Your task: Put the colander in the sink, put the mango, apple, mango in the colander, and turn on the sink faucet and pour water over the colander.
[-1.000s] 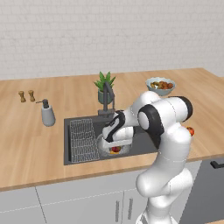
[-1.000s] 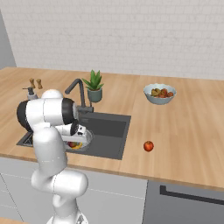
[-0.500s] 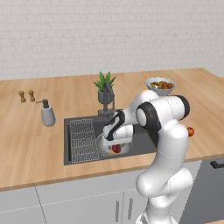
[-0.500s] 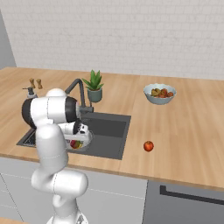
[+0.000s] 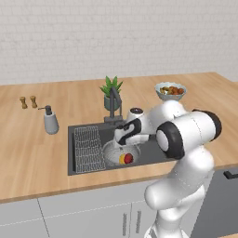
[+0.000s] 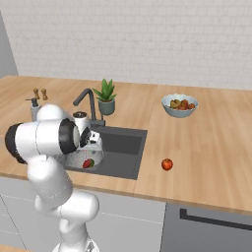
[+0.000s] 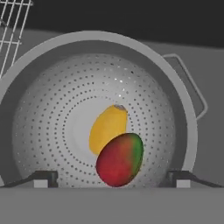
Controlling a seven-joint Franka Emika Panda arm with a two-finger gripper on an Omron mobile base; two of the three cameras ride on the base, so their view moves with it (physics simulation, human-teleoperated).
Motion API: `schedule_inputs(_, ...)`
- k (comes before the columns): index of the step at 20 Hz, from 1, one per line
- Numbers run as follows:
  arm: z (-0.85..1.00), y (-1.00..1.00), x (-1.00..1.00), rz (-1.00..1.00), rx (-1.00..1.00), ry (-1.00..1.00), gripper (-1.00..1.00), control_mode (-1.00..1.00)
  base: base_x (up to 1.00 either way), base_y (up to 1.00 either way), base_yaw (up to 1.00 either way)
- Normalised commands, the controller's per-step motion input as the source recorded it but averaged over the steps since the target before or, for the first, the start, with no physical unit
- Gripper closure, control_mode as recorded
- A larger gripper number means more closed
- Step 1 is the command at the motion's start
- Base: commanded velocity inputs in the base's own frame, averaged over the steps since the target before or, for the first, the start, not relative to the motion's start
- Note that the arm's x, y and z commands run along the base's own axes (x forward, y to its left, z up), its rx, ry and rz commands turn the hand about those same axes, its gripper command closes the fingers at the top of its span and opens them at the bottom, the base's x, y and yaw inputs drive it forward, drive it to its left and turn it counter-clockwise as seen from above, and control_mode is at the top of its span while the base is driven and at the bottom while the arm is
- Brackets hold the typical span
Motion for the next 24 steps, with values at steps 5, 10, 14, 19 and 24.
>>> schedule_inputs(5,1.00,-0.55,-0.39,0.00,0.01,-0.05,-1.00,-1.00,0.00,0.00,0.00)
schedule_inputs(10,0.95,-0.74,-0.22,-0.02,0.00,0.00,-1.00,-1.00,0.00,0.00,0.00)
schedule_inputs(14,0.45,-0.98,-0.09,-0.12,-0.05,0.00,-1.00,-1.00,0.00,0.00,0.00)
schedule_inputs(19,0.21,-1.00,-0.01,-0.17,-0.07,0.01,-1.00,-1.00,0.00,0.00,0.00)
schedule_inputs(24,0.03,-1.00,0.00,-0.15,-0.05,0.02,-1.00,-1.00,0.00,0.00,0.00)
